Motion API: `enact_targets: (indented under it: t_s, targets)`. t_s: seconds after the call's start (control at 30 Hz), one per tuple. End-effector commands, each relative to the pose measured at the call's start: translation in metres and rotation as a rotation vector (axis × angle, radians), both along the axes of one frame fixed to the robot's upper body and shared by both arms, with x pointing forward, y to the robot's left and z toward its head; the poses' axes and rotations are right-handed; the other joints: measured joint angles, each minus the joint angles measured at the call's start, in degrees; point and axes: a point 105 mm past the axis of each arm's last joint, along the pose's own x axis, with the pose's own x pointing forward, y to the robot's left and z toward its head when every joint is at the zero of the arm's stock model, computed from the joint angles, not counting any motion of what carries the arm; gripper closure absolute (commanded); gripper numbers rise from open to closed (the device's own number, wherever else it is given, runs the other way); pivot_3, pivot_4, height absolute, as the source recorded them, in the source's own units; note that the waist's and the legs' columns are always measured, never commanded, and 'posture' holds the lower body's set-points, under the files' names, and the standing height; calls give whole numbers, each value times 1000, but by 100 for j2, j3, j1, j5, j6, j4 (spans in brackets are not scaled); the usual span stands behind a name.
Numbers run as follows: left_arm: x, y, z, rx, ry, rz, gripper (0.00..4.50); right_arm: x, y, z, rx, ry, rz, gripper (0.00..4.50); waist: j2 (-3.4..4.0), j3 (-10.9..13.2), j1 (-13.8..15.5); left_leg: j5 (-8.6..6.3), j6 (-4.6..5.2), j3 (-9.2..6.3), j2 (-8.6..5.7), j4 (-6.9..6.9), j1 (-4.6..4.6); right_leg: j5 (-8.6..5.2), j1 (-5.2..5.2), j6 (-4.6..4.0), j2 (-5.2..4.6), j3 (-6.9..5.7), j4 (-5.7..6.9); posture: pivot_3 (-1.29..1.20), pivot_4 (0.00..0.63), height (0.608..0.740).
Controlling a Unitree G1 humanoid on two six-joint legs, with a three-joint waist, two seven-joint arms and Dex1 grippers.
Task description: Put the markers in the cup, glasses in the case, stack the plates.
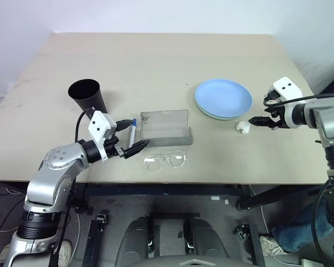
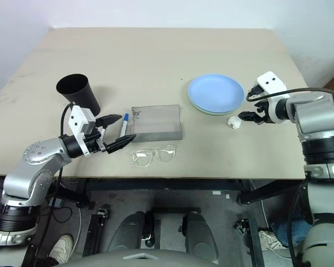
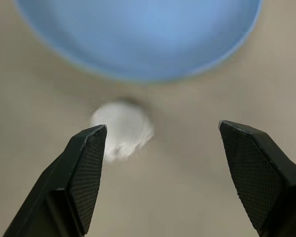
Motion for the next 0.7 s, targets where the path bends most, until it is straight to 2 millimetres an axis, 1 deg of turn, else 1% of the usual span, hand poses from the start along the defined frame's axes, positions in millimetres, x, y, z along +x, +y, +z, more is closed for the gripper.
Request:
enact_targets:
  t_s: [0.03, 0.23, 0.37, 0.53, 0.7]
  targets:
    - [-4, 1, 12, 2, -42, -7, 0, -7, 1, 8, 51, -24, -15, 667, 0, 0, 12, 0, 0, 2, 0, 2, 0, 0, -1, 0, 0, 3, 3, 0, 150, 740]
    - [-3, -2, 12, 3, -42, -17, 0, -7, 16, -12, 93, 1, -3, 667, 0, 0, 11, 0, 0, 11, -2, 11, 0, -1, -3, -2, -2, 14, 4, 0, 150, 740]
    - [-3, -1, 14, 5, -44, -19, 0, 0, 14, -21, 81, -22, -35, 667, 0, 0, 18, 1, 2, 14, -3, 11, -1, 0, -6, 0, -1, 16, 8, 0, 150, 740]
    - [-3, -1, 14, 9, -44, -18, 0, 11, 13, -24, 96, -45, -68, 667, -2, -1, 21, 2, 3, 16, -5, 12, -2, 2, -8, 3, 1, 17, 10, 0, 150, 740]
    - [-5, -1, 14, 10, -41, -19, 0, 20, 13, -32, 100, -35, -92, 667, -2, -1, 17, 2, 4, 20, -4, 14, -2, 6, -9, 11, 6, 20, 11, 0, 150, 740]
